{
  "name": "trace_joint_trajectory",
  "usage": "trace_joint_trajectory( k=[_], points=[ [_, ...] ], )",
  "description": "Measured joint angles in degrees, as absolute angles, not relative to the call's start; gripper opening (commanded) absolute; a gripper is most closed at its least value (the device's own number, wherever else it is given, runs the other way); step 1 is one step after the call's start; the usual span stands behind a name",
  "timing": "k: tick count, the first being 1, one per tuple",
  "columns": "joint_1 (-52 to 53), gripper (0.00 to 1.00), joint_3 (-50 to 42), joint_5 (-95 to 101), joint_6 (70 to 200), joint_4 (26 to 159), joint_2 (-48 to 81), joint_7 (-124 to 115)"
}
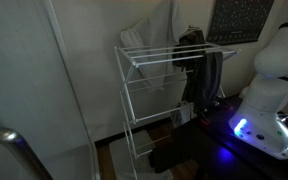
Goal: Remove the white towel from the silver bar
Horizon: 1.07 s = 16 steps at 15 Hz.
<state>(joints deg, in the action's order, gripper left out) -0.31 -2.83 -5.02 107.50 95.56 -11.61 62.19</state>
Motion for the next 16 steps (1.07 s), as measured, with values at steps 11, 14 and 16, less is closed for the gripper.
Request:
trace_joint_trajectory(
  k=[11,14,16],
  points=[
    [2.6,0.02,-0.5,0.2,93.7,81.4,-13.9,56.7],
    [3.8,0.02,1.7,3.0,90.6,78.9,-14.2,56.0],
    [4.6,0.02,3.3,4.7,88.9,77.7,-14.8,55.7]
  ],
)
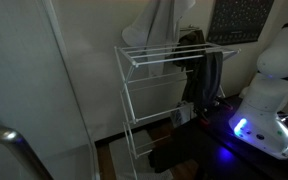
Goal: Remove the white towel from the silver bar
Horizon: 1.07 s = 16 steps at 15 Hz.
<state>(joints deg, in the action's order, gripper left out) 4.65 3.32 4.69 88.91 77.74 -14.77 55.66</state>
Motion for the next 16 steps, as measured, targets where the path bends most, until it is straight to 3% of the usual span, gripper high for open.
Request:
trace_joint_trajectory(
  k=[9,16],
  points=[
    [9.1,0.02,8.3,6.4,73.9,76.9,-14.2,55.8],
    [14.8,0.02,13.4,4.3,71.6,88.5,-11.1,56.0]
  ],
)
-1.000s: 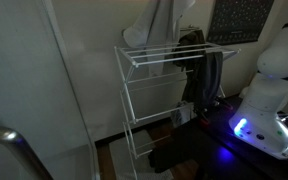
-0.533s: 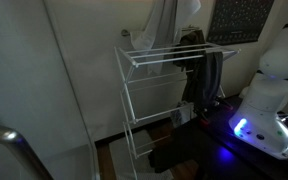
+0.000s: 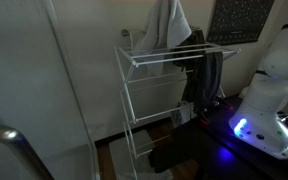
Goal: Remove the white towel from the silver bar
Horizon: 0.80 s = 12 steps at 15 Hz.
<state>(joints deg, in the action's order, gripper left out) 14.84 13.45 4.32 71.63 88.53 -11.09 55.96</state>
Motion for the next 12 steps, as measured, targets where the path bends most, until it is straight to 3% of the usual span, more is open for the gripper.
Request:
trace_joint_trajectory(
  k=[12],
  points=[
    [21.9,0.02,17.7,-2.4,70.3,107.2,-11.2,61.8]
  ],
)
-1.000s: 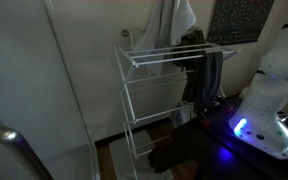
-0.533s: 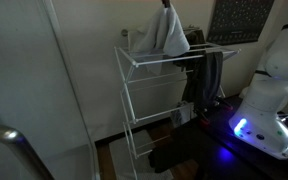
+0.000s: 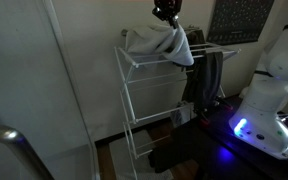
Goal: Remove the white towel from the silver bar
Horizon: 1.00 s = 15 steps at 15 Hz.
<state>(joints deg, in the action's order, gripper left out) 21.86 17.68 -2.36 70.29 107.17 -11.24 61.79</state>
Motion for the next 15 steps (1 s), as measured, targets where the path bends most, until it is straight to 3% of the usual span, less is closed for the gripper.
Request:
trace_joint_trajectory(
  k=[15],
  points=[
    [30.9,0.02,22.1,-8.5,63.6,123.4,-15.9,76.0]
  ],
)
